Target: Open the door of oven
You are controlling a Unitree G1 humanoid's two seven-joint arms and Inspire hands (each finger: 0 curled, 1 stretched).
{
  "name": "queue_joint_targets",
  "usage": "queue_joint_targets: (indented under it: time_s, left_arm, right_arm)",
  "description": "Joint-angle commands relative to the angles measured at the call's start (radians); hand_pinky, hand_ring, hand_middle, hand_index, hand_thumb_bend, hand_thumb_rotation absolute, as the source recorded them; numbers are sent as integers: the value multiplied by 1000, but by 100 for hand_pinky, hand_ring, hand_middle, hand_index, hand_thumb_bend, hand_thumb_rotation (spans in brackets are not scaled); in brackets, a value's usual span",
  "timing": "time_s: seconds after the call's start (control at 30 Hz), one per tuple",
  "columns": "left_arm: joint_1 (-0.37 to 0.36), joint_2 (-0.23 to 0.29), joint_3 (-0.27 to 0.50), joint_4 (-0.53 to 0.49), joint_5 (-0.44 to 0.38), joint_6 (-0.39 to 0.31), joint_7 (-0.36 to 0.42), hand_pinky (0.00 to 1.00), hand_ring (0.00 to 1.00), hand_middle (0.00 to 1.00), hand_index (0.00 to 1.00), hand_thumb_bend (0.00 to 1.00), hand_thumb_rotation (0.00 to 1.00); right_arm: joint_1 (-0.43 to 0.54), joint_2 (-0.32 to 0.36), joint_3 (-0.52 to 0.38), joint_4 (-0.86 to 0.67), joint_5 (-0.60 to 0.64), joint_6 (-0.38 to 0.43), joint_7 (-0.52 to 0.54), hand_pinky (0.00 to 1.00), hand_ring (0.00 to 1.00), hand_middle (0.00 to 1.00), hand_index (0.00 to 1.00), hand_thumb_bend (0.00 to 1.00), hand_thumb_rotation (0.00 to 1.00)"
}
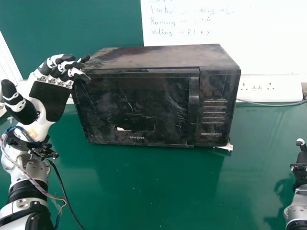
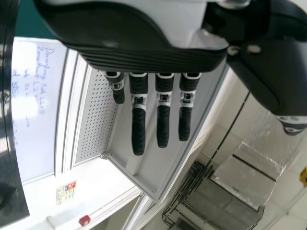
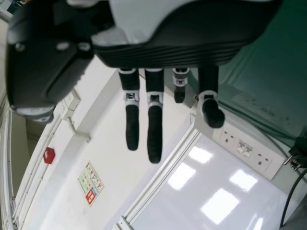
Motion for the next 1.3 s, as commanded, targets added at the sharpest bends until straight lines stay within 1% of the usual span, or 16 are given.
queue_joint_targets:
  time_s: [0.0,0.03,0.17,0.27,0.33,0.4,0.47,0.57,0.67,0.7,0.77,0.8,0.9,1.07,1.13,1.27]
  left_arm:
    - [4,-3,-17,-19,-25,94,-5,11,22,41,55,89,52]
    - [3,0,-29,-23,-20,125,-10,12,24,44,56,90,51]
    - [-20,12,-67,-1,11,188,-42,17,31,50,60,88,64]
    - [-38,-2,-74,17,34,169,-16,19,34,53,60,93,77]
    - [-43,-11,-77,19,42,169,-1,20,35,56,61,95,81]
    - [-50,-14,-81,25,43,177,-4,22,37,60,63,95,83]
    - [-54,-21,-82,29,43,171,-5,23,40,63,64,96,85]
    - [-63,-32,-80,40,40,157,-14,27,45,66,67,94,87]
    - [-65,-38,-86,42,51,143,1,28,50,68,68,96,89]
    - [-64,-41,-88,41,54,144,6,29,52,69,68,96,89]
    - [-68,-40,-93,48,52,182,-5,31,56,71,69,96,87]
    - [-70,-37,-96,52,53,202,-10,33,58,72,69,96,86]
    - [-78,-32,-102,61,62,228,-23,38,62,75,70,96,85]
    - [-86,-34,-101,71,65,238,-37,39,65,78,71,93,83]
    - [-89,-36,-103,73,66,247,-39,40,65,79,71,94,83]
    - [-93,-33,-112,75,70,289,-53,41,67,80,72,94,80]
  right_arm:
    - [14,15,-1,-16,11,3,10,43,58,72,75,100,88]
    - [16,17,0,-22,12,3,10,43,58,72,75,100,88]
    - [23,27,3,-39,10,-1,9,45,59,73,76,100,89]
    - [23,28,1,-38,11,1,5,44,58,71,72,100,89]
    - [23,32,-3,-41,20,1,22,45,59,72,72,100,90]
    - [22,31,-13,-34,40,7,70,49,64,74,73,100,92]
    - [22,29,-22,-28,66,19,133,57,71,77,78,100,93]
    - [17,24,-32,-13,89,36,178,70,80,82,81,100,92]
    - [16,20,-34,-5,98,47,206,76,85,85,84,100,91]
    - [17,20,-33,-4,99,45,212,79,87,86,84,100,91]
    - [18,20,-36,-4,106,49,227,83,90,88,85,100,92]
    - [18,21,-38,-6,111,54,233,83,92,89,86,100,92]
    - [20,21,-40,-7,115,58,241,86,94,91,88,100,93]
    - [24,18,-35,-5,110,53,248,86,95,95,91,100,93]
    - [23,15,-37,-2,110,55,240,84,94,95,90,100,93]
    - [22,15,-38,-2,112,55,240,83,94,95,90,100,93]
